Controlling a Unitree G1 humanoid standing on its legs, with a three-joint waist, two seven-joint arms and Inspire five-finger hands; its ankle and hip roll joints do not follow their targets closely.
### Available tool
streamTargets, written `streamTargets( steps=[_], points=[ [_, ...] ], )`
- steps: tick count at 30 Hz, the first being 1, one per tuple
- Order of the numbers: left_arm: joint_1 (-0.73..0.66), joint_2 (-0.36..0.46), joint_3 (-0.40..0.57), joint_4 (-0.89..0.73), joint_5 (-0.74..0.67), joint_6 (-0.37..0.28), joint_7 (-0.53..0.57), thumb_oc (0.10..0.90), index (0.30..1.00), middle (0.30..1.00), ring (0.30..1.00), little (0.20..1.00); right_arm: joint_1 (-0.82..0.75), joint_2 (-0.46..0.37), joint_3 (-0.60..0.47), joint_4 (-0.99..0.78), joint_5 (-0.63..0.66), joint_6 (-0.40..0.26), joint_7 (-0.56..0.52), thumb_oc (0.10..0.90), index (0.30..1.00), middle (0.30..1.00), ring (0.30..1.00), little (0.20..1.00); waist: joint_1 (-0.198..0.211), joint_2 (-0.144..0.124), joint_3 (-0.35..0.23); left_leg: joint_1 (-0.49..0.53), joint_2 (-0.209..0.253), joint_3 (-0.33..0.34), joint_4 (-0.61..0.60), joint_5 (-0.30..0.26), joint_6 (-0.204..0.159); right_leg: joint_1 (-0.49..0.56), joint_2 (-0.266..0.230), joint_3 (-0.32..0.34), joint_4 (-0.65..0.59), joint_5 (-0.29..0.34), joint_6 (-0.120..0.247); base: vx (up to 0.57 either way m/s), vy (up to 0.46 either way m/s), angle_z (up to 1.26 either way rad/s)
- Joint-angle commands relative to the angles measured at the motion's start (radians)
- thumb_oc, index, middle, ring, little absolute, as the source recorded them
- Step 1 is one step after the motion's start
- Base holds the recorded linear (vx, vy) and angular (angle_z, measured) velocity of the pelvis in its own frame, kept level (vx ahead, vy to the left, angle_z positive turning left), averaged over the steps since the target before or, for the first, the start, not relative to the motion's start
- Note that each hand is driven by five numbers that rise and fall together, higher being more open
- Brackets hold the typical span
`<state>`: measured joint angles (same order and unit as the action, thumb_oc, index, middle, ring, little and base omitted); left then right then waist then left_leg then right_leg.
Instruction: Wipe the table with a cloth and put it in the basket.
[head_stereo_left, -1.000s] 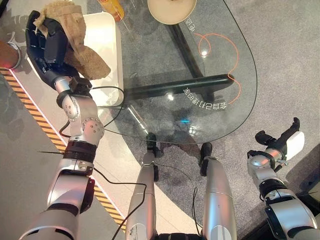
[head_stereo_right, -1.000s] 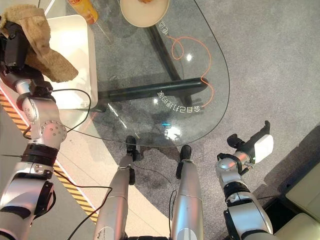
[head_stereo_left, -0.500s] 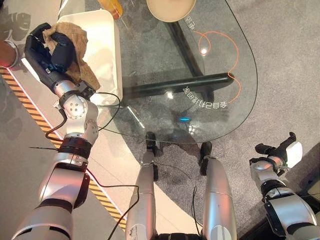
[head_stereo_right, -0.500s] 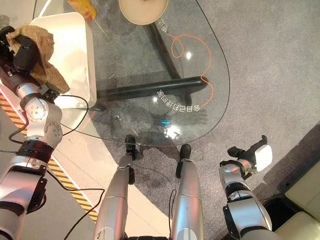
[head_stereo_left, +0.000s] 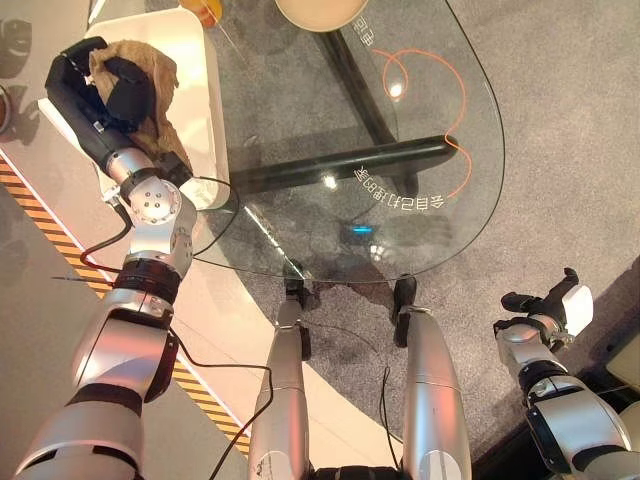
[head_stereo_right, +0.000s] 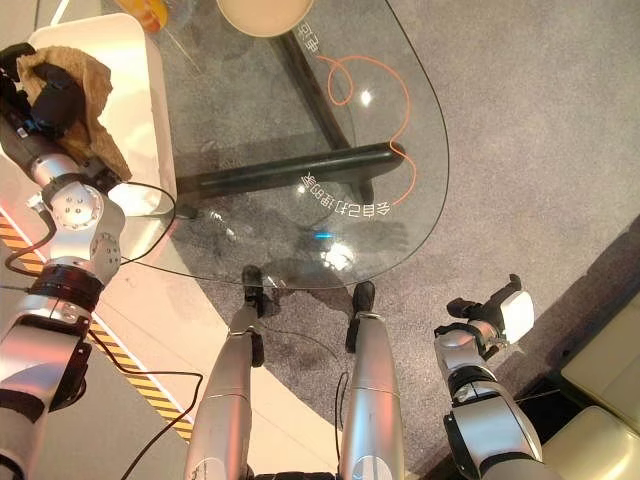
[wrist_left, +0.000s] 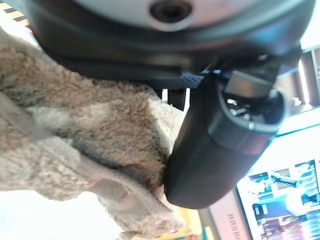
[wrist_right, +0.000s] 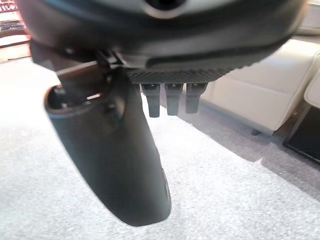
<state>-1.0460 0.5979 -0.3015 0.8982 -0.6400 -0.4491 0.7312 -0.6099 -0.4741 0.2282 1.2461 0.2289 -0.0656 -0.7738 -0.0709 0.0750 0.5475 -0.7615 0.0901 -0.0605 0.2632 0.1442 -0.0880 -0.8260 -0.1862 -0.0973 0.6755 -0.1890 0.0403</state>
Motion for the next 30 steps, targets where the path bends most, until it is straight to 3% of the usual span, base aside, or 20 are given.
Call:
streamTargets(
  steps=[1,18,30],
  points=[
    [-0.142,0.137,0.043,0.022,0.104,-0.040,0.078,0.100,0.300,0.300,0.300,0.200,0.046,-0.031,0.008,0.003,-0.029,-0.007,-0.028,0.800,0.900,0.900,0.900,0.900,-0.002,-0.035,-0.027,0.000,-0.047,0.108,0.147,-0.184,0.098,0.018,0.078,0.042,-0.170,0.111,-0.025,0.00,0.000,0.00],
    [-0.187,0.156,0.021,0.164,0.134,0.076,0.126,0.100,0.300,0.300,0.300,0.200,0.053,-0.018,0.021,-0.005,-0.036,-0.022,-0.040,0.800,0.900,0.900,0.900,0.900,-0.015,-0.054,-0.027,-0.028,-0.044,0.107,0.145,-0.178,0.096,-0.010,0.085,0.044,-0.181,0.123,-0.019,0.00,0.000,0.00],
    [-0.201,0.166,0.020,0.237,0.128,0.088,0.109,0.100,0.300,0.300,0.300,0.200,0.041,-0.018,0.034,-0.002,-0.046,-0.031,-0.040,0.800,0.900,0.900,0.900,0.900,-0.020,-0.060,-0.027,-0.035,-0.039,0.112,0.140,-0.177,0.093,-0.017,0.088,0.047,-0.186,0.123,-0.019,0.00,0.000,0.00]
  ],
)
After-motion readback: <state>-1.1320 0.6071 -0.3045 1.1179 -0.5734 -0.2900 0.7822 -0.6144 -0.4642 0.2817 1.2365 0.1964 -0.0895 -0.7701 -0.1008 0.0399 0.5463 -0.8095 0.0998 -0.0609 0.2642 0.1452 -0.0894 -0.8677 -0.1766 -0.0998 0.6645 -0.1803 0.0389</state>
